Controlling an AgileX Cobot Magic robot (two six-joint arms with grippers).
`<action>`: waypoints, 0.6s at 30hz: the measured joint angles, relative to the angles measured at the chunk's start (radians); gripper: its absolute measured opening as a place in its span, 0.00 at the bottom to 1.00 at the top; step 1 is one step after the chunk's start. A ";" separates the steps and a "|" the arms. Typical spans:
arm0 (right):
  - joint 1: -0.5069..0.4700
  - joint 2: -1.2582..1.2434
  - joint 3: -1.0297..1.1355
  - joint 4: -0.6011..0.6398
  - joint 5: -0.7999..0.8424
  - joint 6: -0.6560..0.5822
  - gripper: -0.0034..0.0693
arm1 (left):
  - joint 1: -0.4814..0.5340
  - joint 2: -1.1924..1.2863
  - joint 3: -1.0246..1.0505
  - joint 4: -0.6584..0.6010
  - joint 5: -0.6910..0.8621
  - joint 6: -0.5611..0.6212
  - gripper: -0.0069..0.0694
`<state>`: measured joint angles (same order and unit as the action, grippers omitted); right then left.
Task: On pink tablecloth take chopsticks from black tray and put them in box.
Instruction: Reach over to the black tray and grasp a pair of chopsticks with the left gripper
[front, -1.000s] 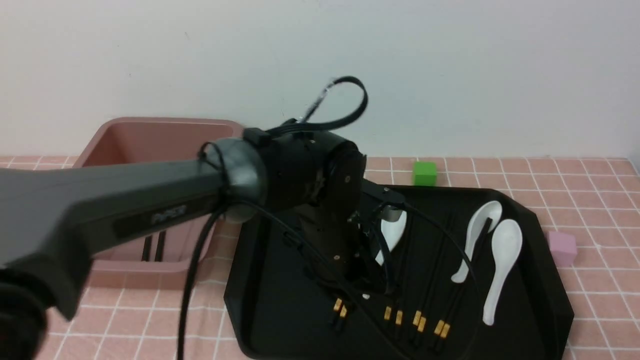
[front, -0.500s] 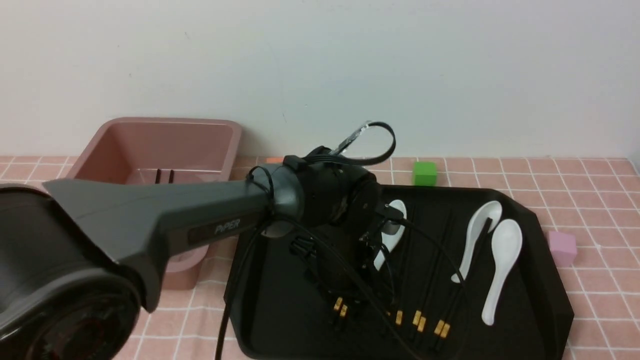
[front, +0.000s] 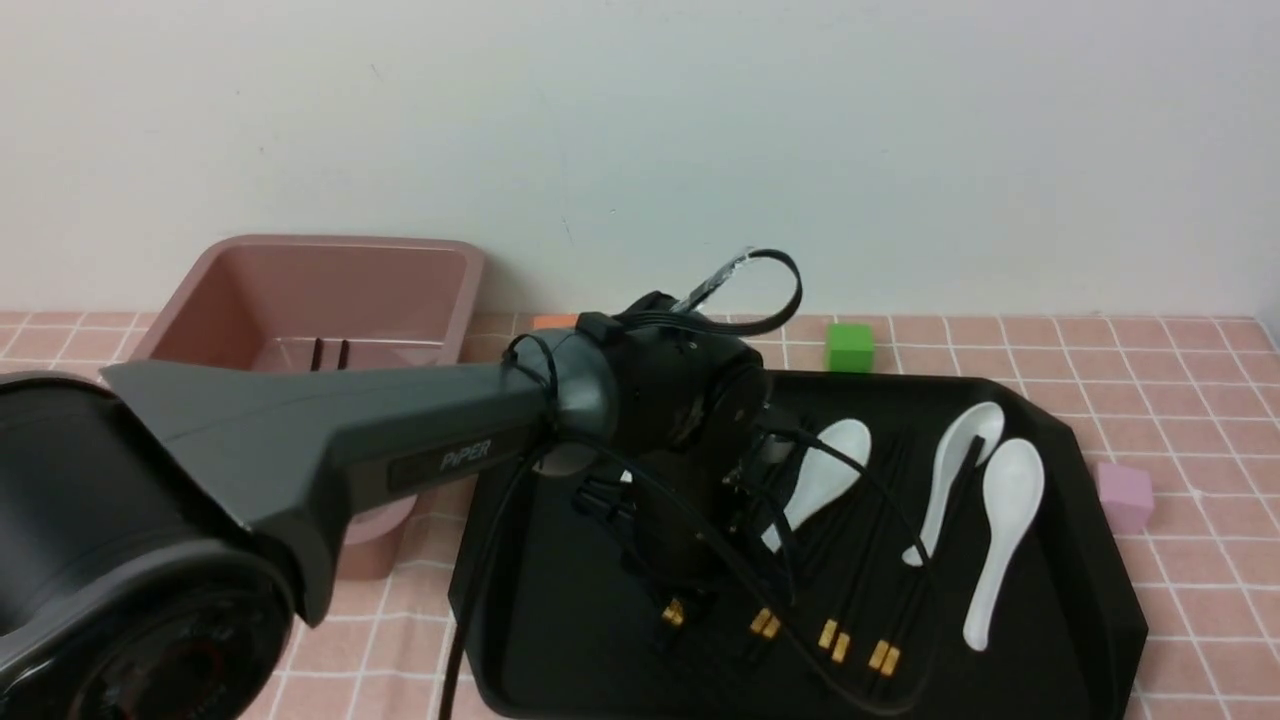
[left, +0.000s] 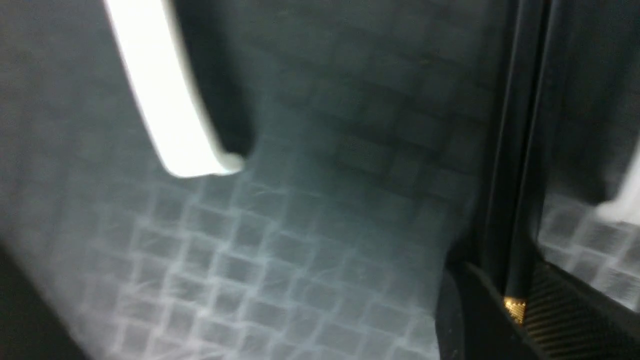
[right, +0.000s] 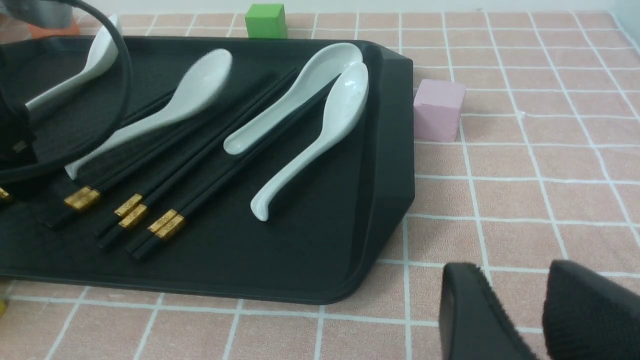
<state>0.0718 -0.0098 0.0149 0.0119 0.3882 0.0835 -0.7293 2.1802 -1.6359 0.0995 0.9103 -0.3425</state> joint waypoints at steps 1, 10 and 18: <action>0.000 0.000 0.000 0.000 0.000 0.000 0.38 | 0.000 0.000 0.000 0.009 0.004 -0.007 0.26; 0.000 0.000 0.000 0.000 0.000 0.000 0.38 | -0.002 -0.118 0.030 -0.006 0.050 -0.010 0.26; 0.000 0.000 0.000 0.000 0.000 0.000 0.38 | 0.008 -0.495 0.204 0.022 -0.003 0.001 0.26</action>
<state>0.0718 -0.0098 0.0149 0.0119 0.3882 0.0835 -0.7214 1.6855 -1.4323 0.1215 0.9078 -0.3418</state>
